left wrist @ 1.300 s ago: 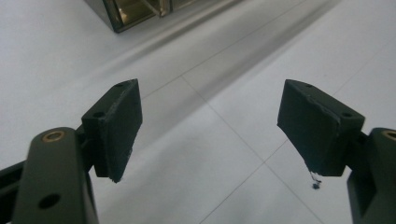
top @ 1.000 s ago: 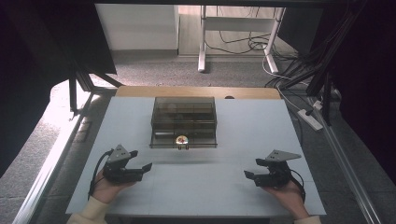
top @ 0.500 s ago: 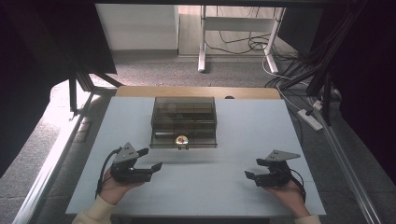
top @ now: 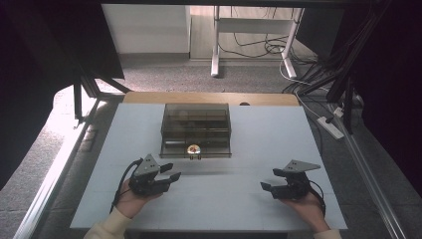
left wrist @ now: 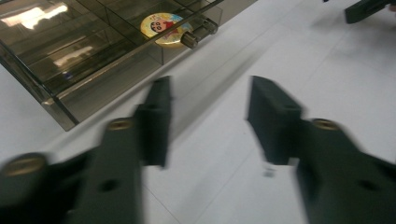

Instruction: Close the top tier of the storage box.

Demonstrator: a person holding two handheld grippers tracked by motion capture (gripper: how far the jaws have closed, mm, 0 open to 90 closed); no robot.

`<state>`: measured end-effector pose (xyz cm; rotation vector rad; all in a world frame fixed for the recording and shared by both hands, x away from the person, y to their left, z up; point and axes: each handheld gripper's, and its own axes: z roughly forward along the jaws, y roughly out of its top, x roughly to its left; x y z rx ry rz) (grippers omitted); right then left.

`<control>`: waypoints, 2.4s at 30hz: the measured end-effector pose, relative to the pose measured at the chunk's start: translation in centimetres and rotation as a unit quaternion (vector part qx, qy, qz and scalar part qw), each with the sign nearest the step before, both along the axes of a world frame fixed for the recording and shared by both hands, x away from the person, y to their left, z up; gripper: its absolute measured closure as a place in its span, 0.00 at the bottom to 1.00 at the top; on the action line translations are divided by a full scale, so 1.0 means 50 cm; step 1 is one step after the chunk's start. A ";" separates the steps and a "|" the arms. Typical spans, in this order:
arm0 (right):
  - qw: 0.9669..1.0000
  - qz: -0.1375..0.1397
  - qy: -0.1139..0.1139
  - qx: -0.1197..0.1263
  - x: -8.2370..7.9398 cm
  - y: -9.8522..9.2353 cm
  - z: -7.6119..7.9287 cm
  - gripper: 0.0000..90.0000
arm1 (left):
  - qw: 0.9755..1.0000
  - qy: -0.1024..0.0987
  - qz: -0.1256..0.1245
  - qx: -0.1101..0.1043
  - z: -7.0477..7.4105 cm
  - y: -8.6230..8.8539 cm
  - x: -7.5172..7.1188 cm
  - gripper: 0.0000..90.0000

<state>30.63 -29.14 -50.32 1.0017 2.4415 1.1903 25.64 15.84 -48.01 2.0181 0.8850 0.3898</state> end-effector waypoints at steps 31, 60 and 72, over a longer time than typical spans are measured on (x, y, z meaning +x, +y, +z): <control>1.000 -0.008 0.009 0.002 -0.002 -0.001 -0.002 0.27 | 0.998 -0.019 0.017 0.052 -0.018 -0.062 0.078 0.97; 1.000 -0.014 0.012 -0.011 0.000 0.002 -0.006 0.27 | 0.997 -0.028 0.018 0.063 -0.030 -0.070 0.098 0.98; 1.000 -0.014 0.011 -0.012 0.000 0.002 -0.006 0.27 | 0.997 -0.032 0.028 0.059 -0.029 -0.065 0.114 0.98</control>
